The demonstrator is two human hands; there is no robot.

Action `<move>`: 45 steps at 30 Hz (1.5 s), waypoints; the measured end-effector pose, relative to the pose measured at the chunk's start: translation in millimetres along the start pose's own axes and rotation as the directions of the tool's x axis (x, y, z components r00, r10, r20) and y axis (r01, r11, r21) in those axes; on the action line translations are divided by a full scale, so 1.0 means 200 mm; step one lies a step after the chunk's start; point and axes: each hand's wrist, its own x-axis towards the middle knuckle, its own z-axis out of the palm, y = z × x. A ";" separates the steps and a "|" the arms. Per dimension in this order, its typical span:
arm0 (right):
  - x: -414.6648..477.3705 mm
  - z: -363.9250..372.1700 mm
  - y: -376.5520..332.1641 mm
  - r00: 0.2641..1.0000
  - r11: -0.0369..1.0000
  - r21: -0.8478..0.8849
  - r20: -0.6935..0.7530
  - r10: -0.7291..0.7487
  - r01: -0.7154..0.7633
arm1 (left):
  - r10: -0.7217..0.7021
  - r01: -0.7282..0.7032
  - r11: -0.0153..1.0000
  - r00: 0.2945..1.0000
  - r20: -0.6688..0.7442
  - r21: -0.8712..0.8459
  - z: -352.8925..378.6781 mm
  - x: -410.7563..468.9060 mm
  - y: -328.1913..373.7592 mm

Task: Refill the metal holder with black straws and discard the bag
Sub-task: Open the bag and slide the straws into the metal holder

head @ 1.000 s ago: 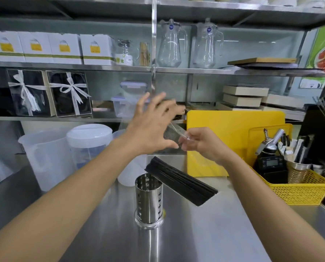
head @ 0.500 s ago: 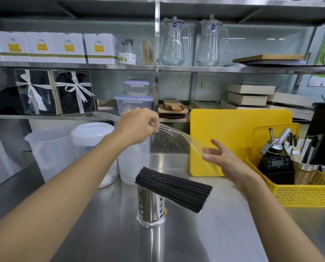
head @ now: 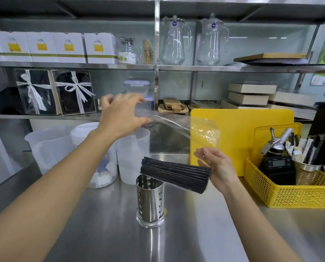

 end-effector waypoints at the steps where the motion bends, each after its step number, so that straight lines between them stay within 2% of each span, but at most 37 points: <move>1: 0.00 -0.01 -0.02 1.000 1.000 0.004 -0.008 -0.015 0.015 | -0.023 0.022 1.000 0.997 -0.069 -0.019 -0.01 0.00 -0.04; 3: 0.01 -0.04 -0.04 0.999 0.999 0.024 -0.021 -0.037 0.038 | -0.154 0.113 0.971 0.969 -0.193 -0.211 -0.01 -0.01 -0.13; 5: 0.02 -0.07 -0.06 0.999 0.996 0.078 -0.018 -0.038 0.040 | -0.341 0.205 0.829 0.923 -0.180 -0.519 0.01 -0.03 -0.20; 7: 0.03 -0.12 -0.07 0.999 0.991 0.126 -0.009 -0.037 0.038 | -0.443 0.324 0.544 0.894 0.063 -0.774 0.05 -0.06 -0.25; 8: 0.04 -0.13 -0.06 0.999 0.989 0.143 0.000 -0.038 0.038 | -0.429 0.405 0.406 0.876 0.220 -0.820 0.07 -0.08 -0.27; 9: 0.05 -0.15 -0.06 0.999 0.988 0.151 0.014 -0.039 0.036 | -0.399 0.473 0.339 0.855 0.331 -0.813 0.09 -0.10 -0.29; 10: 0.05 -0.16 -0.06 0.999 0.988 0.149 0.028 -0.037 0.032 | -0.385 0.513 0.336 0.840 0.382 -0.790 0.11 -0.11 -0.31; 13: 0.05 -0.17 -0.04 0.998 0.994 0.112 0.056 -0.019 0.012 | -0.395 0.498 0.366 0.848 0.353 -0.786 0.18 -0.15 -0.32; 15: 0.05 -0.17 -0.03 1.000 0.997 0.071 0.018 0.000 -0.001 | -0.343 0.506 0.334 0.851 0.398 -0.795 0.21 -0.15 -0.31; 17: 0.04 -0.16 -0.03 1.000 0.998 0.063 0.007 -0.008 0.007 | -0.268 0.527 0.376 0.849 0.455 -0.762 0.22 -0.16 -0.30; 19: 0.04 -0.15 -0.04 0.999 1.000 0.000 -0.029 -0.029 0.029 | -0.274 0.476 0.447 0.879 0.391 -0.757 0.23 -0.17 -0.30; 21: 0.03 -0.15 -0.05 0.989 0.971 -0.212 -0.074 -0.126 0.108 | -0.339 0.400 0.422 0.902 0.267 -0.814 0.23 -0.15 -0.30; 23: 0.03 -0.14 -0.08 0.958 0.918 -0.334 -0.113 -0.265 0.215 | -0.363 0.324 0.419 0.916 0.171 -0.848 0.21 -0.13 -0.31; 25: 0.04 -0.13 -0.11 0.934 0.879 -0.395 -0.117 -0.338 0.268 | -0.288 0.301 0.436 0.939 0.185 -0.848 0.20 -0.11 -0.30; 28: 0.04 -0.14 -0.10 0.950 0.827 -0.516 -0.072 -0.304 0.225 | -0.275 0.290 0.498 0.947 0.168 -0.817 0.22 -0.10 -0.29; 30: 0.05 -0.15 -0.09 0.943 0.857 -0.464 -0.120 -0.311 0.224 | -0.299 0.278 0.522 0.945 0.132 -0.806 0.23 -0.08 -0.29; 32: 0.05 -0.16 -0.08 0.942 0.888 -0.407 -0.155 -0.297 0.213 | -0.305 0.300 0.521 0.940 0.154 -0.799 0.24 -0.07 -0.29; 37: 0.04 -0.16 -0.09 0.945 0.947 -0.242 -0.197 -0.260 0.210 | -0.295 0.431 0.443 0.898 0.327 -0.786 0.29 -0.10 -0.28; 42: 0.02 -0.16 -0.11 0.935 0.937 -0.247 -0.194 -0.298 0.247 | -0.312 0.557 0.346 0.827 0.467 -0.755 0.29 -0.12 -0.28; 44: 0.02 -0.16 -0.12 0.935 0.930 -0.265 -0.179 -0.306 0.254 | -0.390 0.544 0.312 0.821 0.417 -0.779 0.26 -0.10 -0.25; 45: 0.01 -0.16 -0.13 0.935 0.926 -0.277 -0.171 -0.310 0.256 | -0.423 0.497 0.332 0.838 0.345 -0.802 0.24 -0.08 -0.23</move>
